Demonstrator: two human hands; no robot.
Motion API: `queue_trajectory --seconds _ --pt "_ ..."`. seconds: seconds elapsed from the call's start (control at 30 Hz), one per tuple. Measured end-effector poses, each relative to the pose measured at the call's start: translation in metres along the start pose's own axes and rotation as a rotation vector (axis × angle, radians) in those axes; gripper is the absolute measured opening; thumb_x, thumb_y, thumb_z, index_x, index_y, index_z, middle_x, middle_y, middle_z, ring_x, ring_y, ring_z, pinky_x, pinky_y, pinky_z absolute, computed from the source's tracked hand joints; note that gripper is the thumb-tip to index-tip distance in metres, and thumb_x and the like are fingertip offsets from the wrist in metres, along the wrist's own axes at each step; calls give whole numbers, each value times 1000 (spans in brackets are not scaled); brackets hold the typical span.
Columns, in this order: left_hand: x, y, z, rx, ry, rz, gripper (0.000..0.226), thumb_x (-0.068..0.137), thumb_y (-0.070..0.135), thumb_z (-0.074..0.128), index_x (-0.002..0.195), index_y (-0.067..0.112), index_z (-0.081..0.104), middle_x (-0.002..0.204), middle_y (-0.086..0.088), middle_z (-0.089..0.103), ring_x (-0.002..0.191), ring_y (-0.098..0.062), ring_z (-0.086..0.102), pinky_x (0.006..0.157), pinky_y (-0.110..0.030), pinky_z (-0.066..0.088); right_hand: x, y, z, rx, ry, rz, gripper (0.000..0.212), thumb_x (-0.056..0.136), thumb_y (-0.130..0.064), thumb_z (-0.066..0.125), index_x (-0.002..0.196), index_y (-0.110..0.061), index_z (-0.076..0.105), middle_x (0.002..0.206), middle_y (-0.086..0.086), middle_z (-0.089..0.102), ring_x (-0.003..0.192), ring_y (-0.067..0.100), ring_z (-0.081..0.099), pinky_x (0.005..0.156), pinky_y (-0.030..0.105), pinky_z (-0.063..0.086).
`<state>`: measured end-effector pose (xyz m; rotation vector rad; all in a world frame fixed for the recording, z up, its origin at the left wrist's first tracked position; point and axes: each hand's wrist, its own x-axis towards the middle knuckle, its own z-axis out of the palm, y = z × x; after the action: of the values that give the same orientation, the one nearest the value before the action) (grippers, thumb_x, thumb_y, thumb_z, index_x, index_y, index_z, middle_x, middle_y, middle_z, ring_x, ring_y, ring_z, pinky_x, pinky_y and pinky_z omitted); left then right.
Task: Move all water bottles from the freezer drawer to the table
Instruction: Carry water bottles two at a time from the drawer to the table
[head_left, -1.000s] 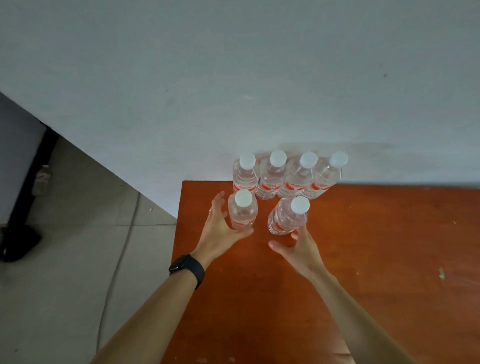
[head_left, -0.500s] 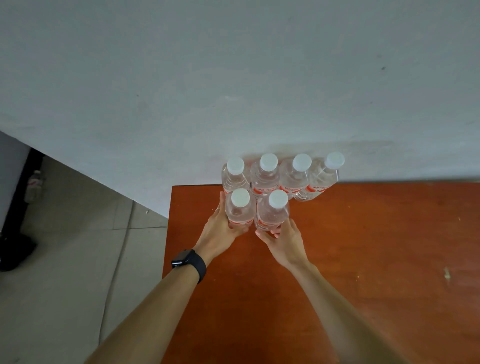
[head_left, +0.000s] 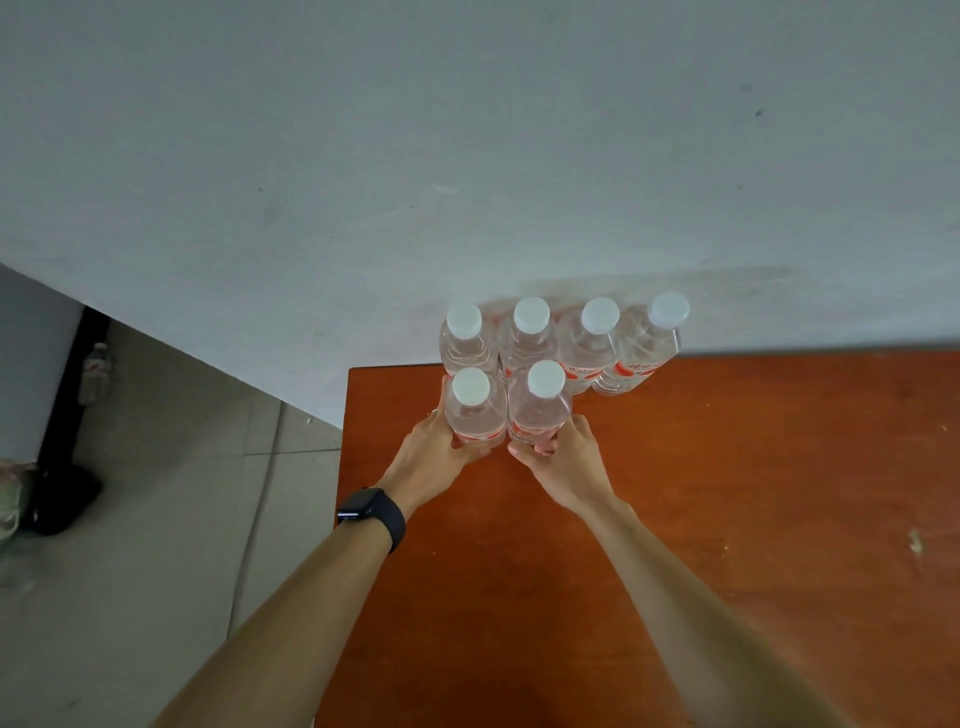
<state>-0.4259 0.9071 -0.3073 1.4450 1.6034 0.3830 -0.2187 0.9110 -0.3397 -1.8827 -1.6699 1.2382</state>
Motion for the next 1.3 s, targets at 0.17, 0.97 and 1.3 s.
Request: queue_trajectory --seconds 0.17,0.97,1.3 --pt "-2 2 1 -3 1 -1 66 90 36 74 148 30 42 139 7 59 128 -16 57 107 -39 48 -1 -1 -1 2 -17 5 78 80 -55 74 144 -31 38 130 -5 42 87 -4 60 76 13 45" --pt "-124 76 120 301 -241 39 40 102 36 54 140 25 55 146 1 53 128 -17 55 99 -31 50 -241 65 -108 -206 1 103 37 100 -48 49 133 -33 57 134 -13 59 122 5 55 100 23 42" --pt "-231 253 313 639 -338 655 34 104 36 46 134 31 59 138 3 59 118 -19 57 94 -38 53 -475 172 -226 -255 565 308 37 102 -48 44 132 -34 61 134 -10 60 123 15 53 103 31 41"
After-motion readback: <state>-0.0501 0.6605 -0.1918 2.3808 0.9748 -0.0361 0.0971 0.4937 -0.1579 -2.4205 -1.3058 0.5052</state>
